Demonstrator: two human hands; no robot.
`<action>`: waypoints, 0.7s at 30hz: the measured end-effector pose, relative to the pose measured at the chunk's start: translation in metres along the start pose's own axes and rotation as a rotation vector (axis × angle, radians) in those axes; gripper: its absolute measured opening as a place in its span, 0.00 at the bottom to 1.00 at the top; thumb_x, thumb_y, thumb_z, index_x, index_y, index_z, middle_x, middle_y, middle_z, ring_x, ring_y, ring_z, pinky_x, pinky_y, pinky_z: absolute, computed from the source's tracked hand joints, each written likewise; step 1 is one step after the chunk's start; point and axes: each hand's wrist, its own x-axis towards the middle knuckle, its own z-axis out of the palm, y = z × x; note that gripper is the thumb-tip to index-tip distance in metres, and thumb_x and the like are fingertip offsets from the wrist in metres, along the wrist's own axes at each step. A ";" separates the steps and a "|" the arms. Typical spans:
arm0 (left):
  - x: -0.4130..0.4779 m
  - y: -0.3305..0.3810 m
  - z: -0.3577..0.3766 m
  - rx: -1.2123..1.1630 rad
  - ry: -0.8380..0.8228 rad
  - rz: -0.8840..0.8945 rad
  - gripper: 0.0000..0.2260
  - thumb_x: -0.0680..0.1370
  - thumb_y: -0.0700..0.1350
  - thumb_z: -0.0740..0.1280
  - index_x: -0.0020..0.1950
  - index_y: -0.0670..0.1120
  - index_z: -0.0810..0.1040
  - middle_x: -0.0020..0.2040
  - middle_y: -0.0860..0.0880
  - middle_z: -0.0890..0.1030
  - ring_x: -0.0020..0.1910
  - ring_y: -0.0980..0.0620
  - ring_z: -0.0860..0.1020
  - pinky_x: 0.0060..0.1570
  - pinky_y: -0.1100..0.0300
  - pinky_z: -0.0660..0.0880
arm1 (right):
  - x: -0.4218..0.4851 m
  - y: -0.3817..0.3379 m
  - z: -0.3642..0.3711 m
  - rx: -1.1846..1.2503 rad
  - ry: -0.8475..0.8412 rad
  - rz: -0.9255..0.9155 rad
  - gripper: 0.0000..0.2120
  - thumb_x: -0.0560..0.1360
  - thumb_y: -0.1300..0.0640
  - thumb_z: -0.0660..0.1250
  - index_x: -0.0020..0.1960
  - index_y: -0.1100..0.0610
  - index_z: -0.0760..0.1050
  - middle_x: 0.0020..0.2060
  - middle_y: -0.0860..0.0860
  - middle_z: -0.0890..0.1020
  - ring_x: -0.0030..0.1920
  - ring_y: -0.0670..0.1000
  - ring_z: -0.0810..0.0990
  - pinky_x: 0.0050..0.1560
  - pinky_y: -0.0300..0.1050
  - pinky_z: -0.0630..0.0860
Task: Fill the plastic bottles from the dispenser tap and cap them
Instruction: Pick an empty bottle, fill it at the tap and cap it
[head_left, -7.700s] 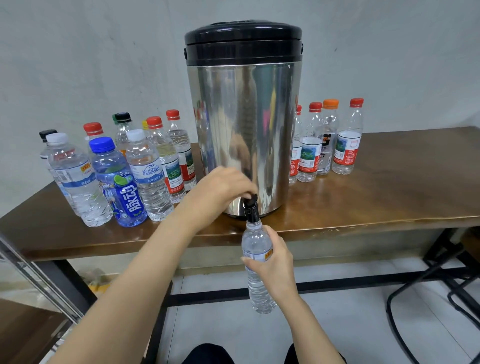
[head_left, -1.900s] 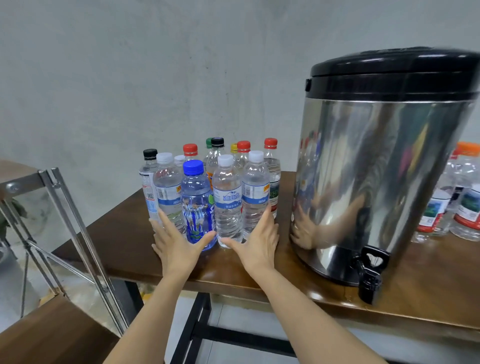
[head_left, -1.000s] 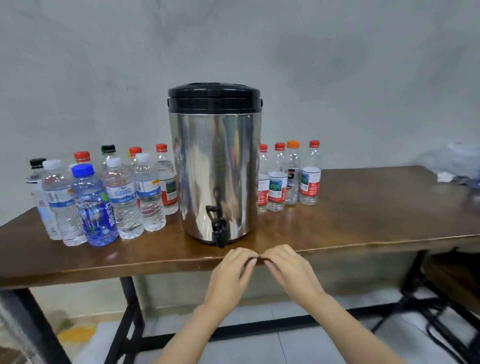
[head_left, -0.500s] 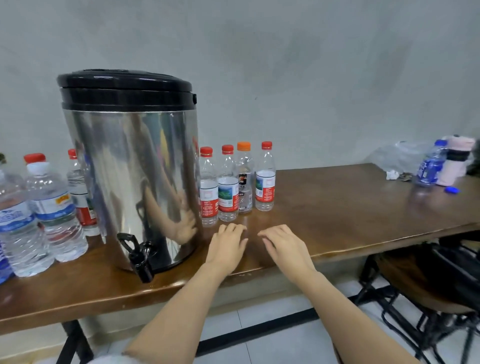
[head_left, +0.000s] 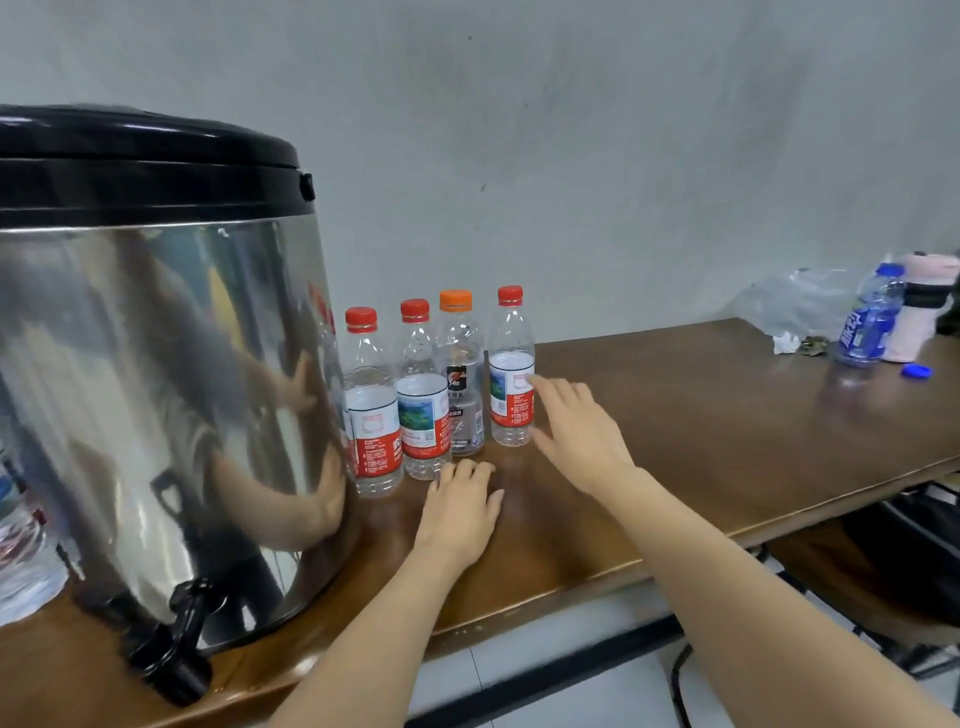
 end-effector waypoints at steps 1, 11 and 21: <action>0.002 -0.002 0.003 -0.008 0.007 -0.003 0.18 0.84 0.52 0.55 0.74 0.50 0.66 0.71 0.50 0.70 0.71 0.49 0.64 0.72 0.53 0.62 | 0.009 0.004 0.000 0.009 0.005 0.015 0.31 0.79 0.51 0.66 0.77 0.52 0.57 0.71 0.52 0.68 0.69 0.55 0.66 0.61 0.50 0.73; 0.006 -0.004 0.006 -0.017 0.014 -0.022 0.19 0.84 0.53 0.55 0.74 0.50 0.66 0.71 0.50 0.69 0.71 0.48 0.64 0.72 0.53 0.62 | 0.113 -0.019 -0.029 0.103 -0.063 0.168 0.57 0.71 0.52 0.77 0.79 0.46 0.34 0.75 0.61 0.59 0.70 0.65 0.63 0.65 0.61 0.69; 0.004 -0.002 0.003 -0.021 0.012 -0.029 0.19 0.84 0.52 0.55 0.74 0.49 0.66 0.71 0.49 0.69 0.71 0.48 0.64 0.71 0.53 0.62 | 0.108 -0.032 -0.025 0.372 0.036 0.147 0.40 0.69 0.61 0.78 0.71 0.52 0.56 0.64 0.62 0.69 0.60 0.64 0.74 0.59 0.57 0.75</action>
